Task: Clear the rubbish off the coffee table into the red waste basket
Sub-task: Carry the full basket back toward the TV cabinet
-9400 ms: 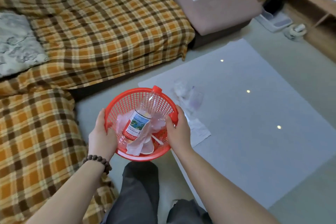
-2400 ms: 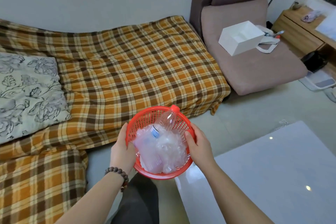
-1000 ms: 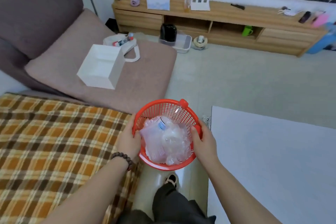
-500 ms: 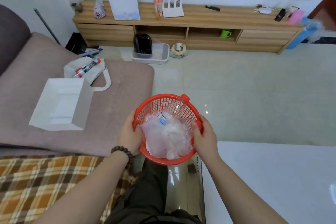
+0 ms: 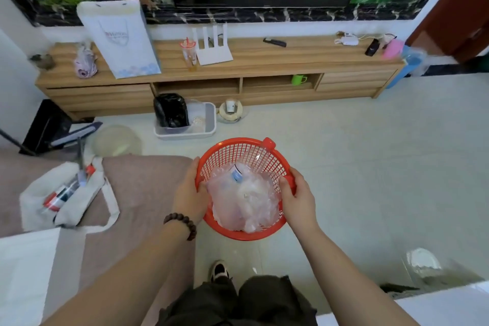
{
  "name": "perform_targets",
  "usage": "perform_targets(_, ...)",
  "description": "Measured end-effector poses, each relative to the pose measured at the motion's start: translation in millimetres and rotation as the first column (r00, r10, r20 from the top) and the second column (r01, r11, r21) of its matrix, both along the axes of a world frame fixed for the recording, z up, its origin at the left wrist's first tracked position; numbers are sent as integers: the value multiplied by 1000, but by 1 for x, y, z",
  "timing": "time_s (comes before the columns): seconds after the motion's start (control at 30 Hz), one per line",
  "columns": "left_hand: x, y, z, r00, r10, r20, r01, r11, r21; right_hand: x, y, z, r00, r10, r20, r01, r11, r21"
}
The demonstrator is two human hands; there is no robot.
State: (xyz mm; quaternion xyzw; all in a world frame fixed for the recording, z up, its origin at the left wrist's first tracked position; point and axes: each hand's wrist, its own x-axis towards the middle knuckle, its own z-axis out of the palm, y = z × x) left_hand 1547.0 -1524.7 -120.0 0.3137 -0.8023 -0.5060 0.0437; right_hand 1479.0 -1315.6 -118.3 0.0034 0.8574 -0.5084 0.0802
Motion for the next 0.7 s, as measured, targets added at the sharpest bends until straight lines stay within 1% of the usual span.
perform_targets(0.13, -61, 0, 4, 998, -68, 18, 68, 998, 0, -50, 1, 2, 998, -60, 28, 59, 998, 17)
perform_targets(0.37, -176, 15, -10, 996, -83, 42, 84, 996, -22, -155, 17, -7, 993, -108, 48, 106, 993, 49)
perform_targets(0.57, -304, 49, -26, 998, -45, 55, 47, 998, -36, -286, 53, -20, 993, -87, 85, 80, 993, 82)
perform_targets(0.7, -384, 82, -23, 998, -14, 65, 18, 999, -50, -375, 84, -18, 994, -34, 102, 25, 996, 88)
